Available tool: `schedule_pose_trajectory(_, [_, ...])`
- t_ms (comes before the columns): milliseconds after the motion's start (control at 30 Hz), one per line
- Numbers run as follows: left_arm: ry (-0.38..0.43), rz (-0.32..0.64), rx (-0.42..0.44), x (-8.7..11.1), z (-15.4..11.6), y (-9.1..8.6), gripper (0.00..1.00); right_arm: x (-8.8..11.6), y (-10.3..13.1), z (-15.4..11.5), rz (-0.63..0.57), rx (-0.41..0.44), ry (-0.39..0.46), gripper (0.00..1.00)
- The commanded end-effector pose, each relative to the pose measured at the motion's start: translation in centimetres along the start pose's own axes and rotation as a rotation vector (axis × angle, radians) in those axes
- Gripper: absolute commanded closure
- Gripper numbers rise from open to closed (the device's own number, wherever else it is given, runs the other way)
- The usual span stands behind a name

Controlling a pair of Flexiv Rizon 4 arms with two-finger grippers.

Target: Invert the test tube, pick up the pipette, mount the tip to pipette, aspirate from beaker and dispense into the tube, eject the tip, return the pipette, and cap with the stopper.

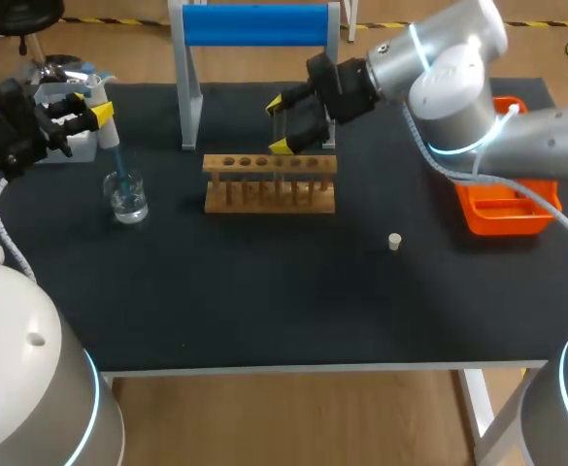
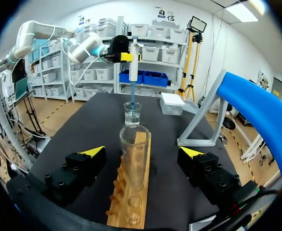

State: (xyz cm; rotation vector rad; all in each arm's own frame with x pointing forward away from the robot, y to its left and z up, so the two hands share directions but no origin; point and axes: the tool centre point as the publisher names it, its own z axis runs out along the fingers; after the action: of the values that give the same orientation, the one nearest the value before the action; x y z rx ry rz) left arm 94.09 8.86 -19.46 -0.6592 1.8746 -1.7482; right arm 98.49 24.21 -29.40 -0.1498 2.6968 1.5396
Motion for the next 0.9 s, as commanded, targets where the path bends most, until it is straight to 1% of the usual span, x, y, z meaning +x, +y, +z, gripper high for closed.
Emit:
schedule_pose_trajectory(33, [-0.001,0.000,-0.001,0.0,0.0,-0.1,1.00,0.5,0.0,0.0,0.000,0.006,-0.013,0.00])
schedule_pose_trajectory(300, [-0.001,0.000,-0.001,0.0,0.0,-0.1,1.00,0.7,0.2,0.3,-0.009,0.019,-0.022,0.00])
schedule_pose_trajectory(600, [-0.001,0.000,-0.001,0.0,0.0,-0.1,1.00,0.9,-0.3,1.4,-0.014,0.031,-0.022,0.00])
schedule_pose_trajectory(900, [-0.001,0.000,-0.001,0.0,0.0,-0.1,1.00,0.6,-0.7,1.8,-0.015,0.040,-0.021,0.00])
